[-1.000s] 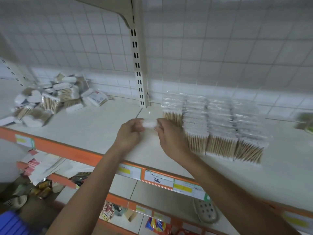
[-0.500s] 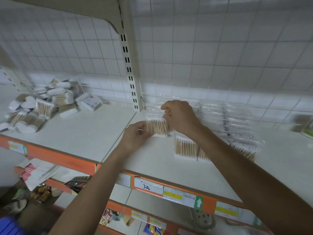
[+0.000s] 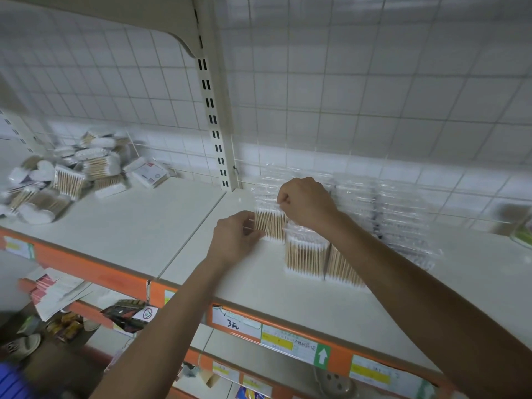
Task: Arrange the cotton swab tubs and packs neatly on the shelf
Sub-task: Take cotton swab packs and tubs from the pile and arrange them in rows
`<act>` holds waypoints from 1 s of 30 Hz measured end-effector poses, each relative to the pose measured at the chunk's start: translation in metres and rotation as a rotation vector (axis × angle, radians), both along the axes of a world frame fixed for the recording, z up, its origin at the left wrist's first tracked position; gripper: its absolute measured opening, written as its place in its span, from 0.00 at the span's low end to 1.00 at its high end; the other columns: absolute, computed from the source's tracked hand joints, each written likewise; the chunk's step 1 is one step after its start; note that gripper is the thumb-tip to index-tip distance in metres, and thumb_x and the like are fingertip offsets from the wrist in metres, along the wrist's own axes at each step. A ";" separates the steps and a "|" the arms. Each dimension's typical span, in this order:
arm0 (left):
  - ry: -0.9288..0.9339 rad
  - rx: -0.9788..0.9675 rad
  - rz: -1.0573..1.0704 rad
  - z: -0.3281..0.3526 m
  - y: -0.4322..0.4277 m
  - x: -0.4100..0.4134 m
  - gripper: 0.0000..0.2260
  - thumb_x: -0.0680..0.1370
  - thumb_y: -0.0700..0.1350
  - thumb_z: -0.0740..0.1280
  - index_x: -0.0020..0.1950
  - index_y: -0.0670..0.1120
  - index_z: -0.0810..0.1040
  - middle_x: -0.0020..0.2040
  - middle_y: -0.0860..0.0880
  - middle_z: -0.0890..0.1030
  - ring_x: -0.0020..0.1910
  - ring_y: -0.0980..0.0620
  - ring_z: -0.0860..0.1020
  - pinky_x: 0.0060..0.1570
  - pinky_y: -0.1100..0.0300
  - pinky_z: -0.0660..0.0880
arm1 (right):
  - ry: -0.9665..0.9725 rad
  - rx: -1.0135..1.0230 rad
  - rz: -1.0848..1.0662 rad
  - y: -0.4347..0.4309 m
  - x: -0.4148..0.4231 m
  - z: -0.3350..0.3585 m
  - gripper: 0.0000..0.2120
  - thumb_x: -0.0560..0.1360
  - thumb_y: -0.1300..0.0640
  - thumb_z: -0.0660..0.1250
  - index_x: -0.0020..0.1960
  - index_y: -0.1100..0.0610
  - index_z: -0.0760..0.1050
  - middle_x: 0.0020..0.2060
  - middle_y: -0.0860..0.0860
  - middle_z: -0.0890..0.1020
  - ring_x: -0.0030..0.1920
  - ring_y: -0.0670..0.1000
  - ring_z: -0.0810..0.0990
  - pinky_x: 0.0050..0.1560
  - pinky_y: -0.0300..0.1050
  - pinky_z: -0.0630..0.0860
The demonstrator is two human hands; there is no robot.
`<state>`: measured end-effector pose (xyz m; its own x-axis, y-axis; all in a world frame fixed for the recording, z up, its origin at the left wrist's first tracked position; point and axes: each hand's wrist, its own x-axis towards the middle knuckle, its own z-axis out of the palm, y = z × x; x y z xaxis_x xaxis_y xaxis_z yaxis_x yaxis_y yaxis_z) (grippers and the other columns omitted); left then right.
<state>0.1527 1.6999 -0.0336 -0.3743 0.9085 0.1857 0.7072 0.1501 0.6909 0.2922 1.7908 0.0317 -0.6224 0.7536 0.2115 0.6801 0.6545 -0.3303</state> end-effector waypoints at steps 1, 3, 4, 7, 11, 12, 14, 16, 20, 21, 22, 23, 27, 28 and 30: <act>0.010 -0.004 0.007 0.000 0.000 0.001 0.11 0.72 0.44 0.72 0.54 0.48 0.80 0.45 0.52 0.83 0.42 0.56 0.81 0.46 0.70 0.73 | -0.004 0.004 0.004 0.001 0.000 0.000 0.13 0.71 0.69 0.62 0.34 0.54 0.76 0.43 0.52 0.84 0.43 0.54 0.81 0.44 0.48 0.79; 0.027 -0.014 0.020 -0.001 0.001 0.002 0.11 0.72 0.44 0.72 0.55 0.48 0.80 0.46 0.52 0.83 0.43 0.55 0.81 0.50 0.64 0.75 | -0.010 0.005 0.012 0.004 0.000 -0.002 0.18 0.69 0.70 0.61 0.26 0.52 0.67 0.38 0.52 0.83 0.38 0.54 0.81 0.39 0.46 0.79; 0.031 -0.017 0.021 -0.001 0.001 0.002 0.12 0.72 0.45 0.72 0.55 0.48 0.80 0.46 0.52 0.84 0.44 0.55 0.82 0.51 0.63 0.75 | -0.007 0.002 0.015 0.005 0.000 -0.003 0.19 0.68 0.70 0.60 0.24 0.52 0.64 0.33 0.52 0.81 0.34 0.53 0.79 0.35 0.44 0.77; 0.062 -0.028 0.003 0.000 -0.001 0.003 0.11 0.73 0.46 0.71 0.56 0.50 0.80 0.47 0.52 0.84 0.46 0.55 0.82 0.53 0.61 0.75 | 0.022 0.004 0.031 0.005 0.001 0.000 0.19 0.70 0.67 0.60 0.24 0.55 0.60 0.24 0.54 0.71 0.26 0.52 0.70 0.30 0.42 0.70; 0.111 -0.069 0.032 0.007 0.000 -0.004 0.13 0.78 0.46 0.62 0.61 0.49 0.78 0.53 0.50 0.83 0.53 0.50 0.80 0.57 0.57 0.73 | 0.059 0.055 0.045 0.000 -0.005 0.009 0.17 0.74 0.62 0.60 0.27 0.57 0.63 0.25 0.53 0.69 0.29 0.52 0.67 0.29 0.43 0.63; 0.131 -0.067 0.060 0.010 0.001 -0.008 0.14 0.80 0.45 0.60 0.64 0.48 0.76 0.56 0.49 0.82 0.56 0.48 0.78 0.59 0.56 0.72 | 0.065 0.064 0.055 -0.002 -0.009 0.011 0.15 0.74 0.62 0.59 0.28 0.58 0.66 0.28 0.54 0.73 0.32 0.54 0.70 0.31 0.43 0.65; 0.187 -0.047 0.099 0.015 0.002 -0.017 0.15 0.81 0.45 0.57 0.65 0.48 0.75 0.56 0.47 0.82 0.58 0.44 0.77 0.59 0.54 0.72 | 0.069 0.070 0.078 -0.006 -0.019 0.015 0.12 0.74 0.62 0.59 0.31 0.58 0.71 0.32 0.53 0.77 0.36 0.54 0.73 0.34 0.43 0.67; 0.230 -0.030 0.129 0.020 0.001 -0.026 0.14 0.81 0.46 0.58 0.65 0.47 0.75 0.55 0.46 0.82 0.57 0.42 0.77 0.57 0.54 0.72 | 0.062 0.072 0.103 -0.013 -0.033 0.016 0.11 0.75 0.60 0.60 0.38 0.58 0.78 0.37 0.52 0.80 0.40 0.54 0.76 0.37 0.42 0.68; 0.325 -0.025 0.180 0.022 0.000 -0.057 0.16 0.80 0.47 0.60 0.66 0.47 0.74 0.58 0.47 0.80 0.58 0.43 0.76 0.55 0.54 0.70 | 0.006 0.090 0.151 -0.025 -0.076 0.007 0.11 0.77 0.55 0.60 0.51 0.55 0.80 0.48 0.53 0.82 0.50 0.55 0.78 0.42 0.42 0.69; 0.348 -0.041 0.191 0.020 -0.001 -0.067 0.16 0.80 0.47 0.60 0.67 0.47 0.73 0.60 0.45 0.79 0.59 0.43 0.76 0.55 0.54 0.70 | -0.013 0.089 0.163 -0.027 -0.089 0.003 0.11 0.77 0.55 0.61 0.52 0.55 0.80 0.49 0.53 0.81 0.52 0.56 0.77 0.43 0.43 0.70; 0.366 -0.056 0.202 0.019 -0.002 -0.078 0.17 0.80 0.47 0.61 0.68 0.47 0.72 0.61 0.45 0.78 0.59 0.43 0.75 0.55 0.53 0.71 | -0.031 0.084 0.169 -0.028 -0.103 -0.001 0.11 0.77 0.55 0.61 0.54 0.56 0.79 0.51 0.54 0.81 0.54 0.56 0.77 0.45 0.43 0.70; 0.385 -0.068 0.208 0.017 -0.004 -0.090 0.17 0.79 0.47 0.61 0.68 0.47 0.72 0.62 0.44 0.77 0.60 0.42 0.75 0.55 0.53 0.71 | -0.049 0.076 0.172 -0.029 -0.116 -0.005 0.12 0.77 0.54 0.61 0.56 0.56 0.78 0.52 0.54 0.81 0.55 0.56 0.76 0.47 0.44 0.72; 0.462 -0.115 0.228 0.014 -0.013 -0.145 0.19 0.79 0.47 0.61 0.70 0.46 0.70 0.65 0.43 0.74 0.62 0.42 0.71 0.56 0.51 0.72 | -0.086 0.034 0.177 -0.031 -0.173 -0.017 0.13 0.77 0.56 0.61 0.58 0.58 0.77 0.55 0.54 0.79 0.56 0.56 0.76 0.54 0.49 0.75; 0.478 -0.131 0.244 0.014 -0.014 -0.161 0.19 0.79 0.47 0.61 0.70 0.46 0.69 0.66 0.43 0.73 0.63 0.42 0.70 0.57 0.51 0.71 | -0.092 0.034 0.179 -0.031 -0.188 -0.019 0.13 0.77 0.56 0.61 0.58 0.58 0.76 0.55 0.55 0.79 0.57 0.57 0.75 0.54 0.50 0.75; 0.513 -0.164 0.280 0.015 -0.017 -0.194 0.20 0.79 0.47 0.61 0.71 0.46 0.68 0.68 0.44 0.71 0.66 0.42 0.67 0.60 0.51 0.70 | -0.089 0.038 0.180 -0.029 -0.219 -0.025 0.14 0.77 0.55 0.61 0.60 0.59 0.75 0.58 0.55 0.77 0.59 0.57 0.74 0.56 0.51 0.74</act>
